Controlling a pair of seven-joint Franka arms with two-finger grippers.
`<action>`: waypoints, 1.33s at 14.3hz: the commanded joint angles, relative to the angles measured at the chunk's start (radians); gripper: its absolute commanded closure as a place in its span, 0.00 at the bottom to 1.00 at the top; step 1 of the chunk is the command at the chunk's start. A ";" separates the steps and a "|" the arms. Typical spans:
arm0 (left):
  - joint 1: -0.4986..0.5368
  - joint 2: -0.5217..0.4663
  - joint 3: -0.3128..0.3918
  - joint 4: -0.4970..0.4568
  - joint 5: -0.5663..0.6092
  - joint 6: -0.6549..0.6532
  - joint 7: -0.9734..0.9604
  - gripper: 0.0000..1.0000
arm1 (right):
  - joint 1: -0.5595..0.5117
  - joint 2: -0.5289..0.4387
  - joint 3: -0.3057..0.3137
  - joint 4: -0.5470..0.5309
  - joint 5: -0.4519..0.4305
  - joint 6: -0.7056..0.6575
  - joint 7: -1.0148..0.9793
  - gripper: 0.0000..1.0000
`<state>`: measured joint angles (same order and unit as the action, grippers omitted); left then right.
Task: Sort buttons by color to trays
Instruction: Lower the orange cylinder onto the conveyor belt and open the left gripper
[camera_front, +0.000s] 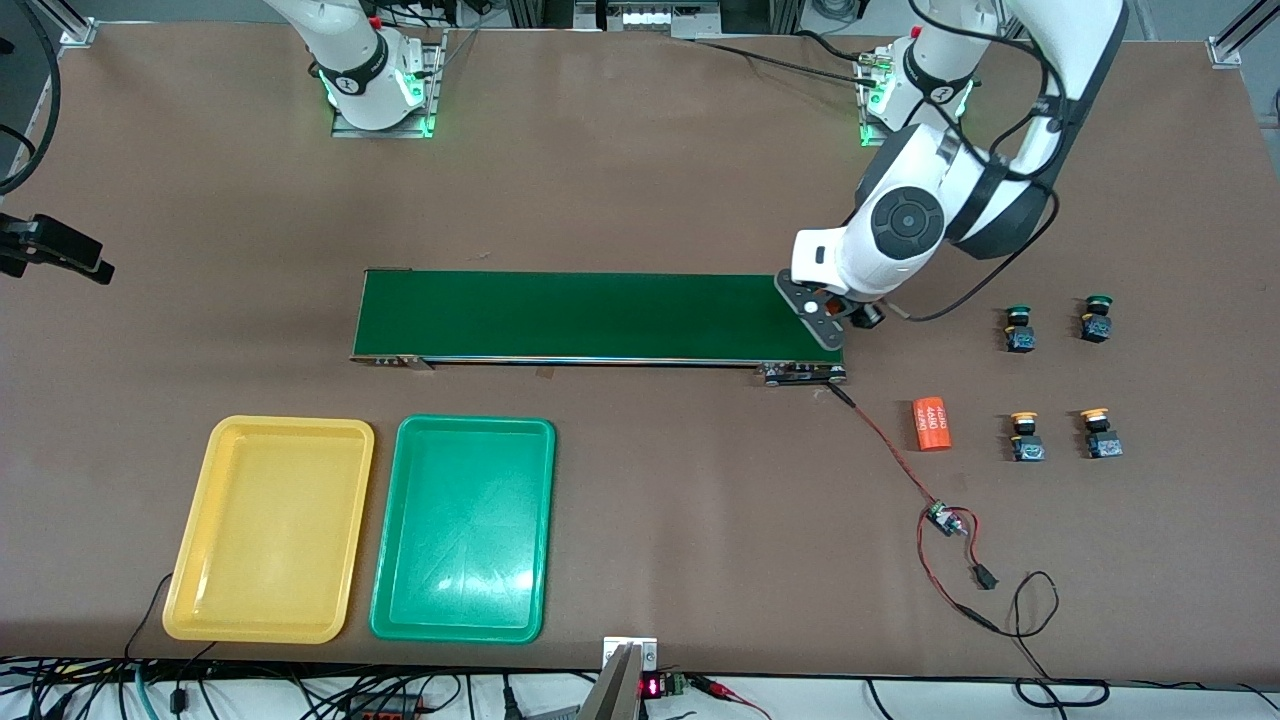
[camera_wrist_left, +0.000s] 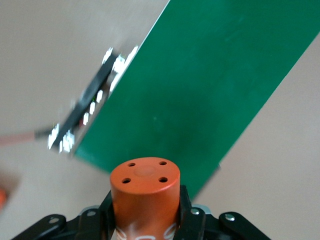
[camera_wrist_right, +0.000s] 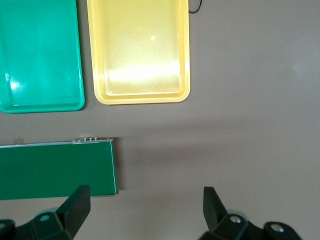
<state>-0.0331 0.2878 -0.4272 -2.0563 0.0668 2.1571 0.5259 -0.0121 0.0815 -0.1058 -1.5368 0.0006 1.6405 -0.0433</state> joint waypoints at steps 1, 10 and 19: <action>-0.014 0.076 -0.001 0.016 0.019 0.113 0.161 0.90 | -0.005 -0.005 0.006 -0.008 0.006 0.018 0.011 0.00; -0.085 0.096 -0.001 0.010 0.186 0.158 0.316 0.00 | -0.005 -0.006 0.005 -0.008 0.006 0.007 0.010 0.00; 0.050 0.030 0.007 0.239 0.180 -0.225 0.076 0.00 | -0.005 -0.009 0.005 -0.017 0.006 0.015 0.011 0.00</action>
<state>-0.0158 0.3229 -0.4165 -1.9159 0.2335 2.0676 0.6937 -0.0121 0.0836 -0.1057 -1.5424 0.0006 1.6463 -0.0428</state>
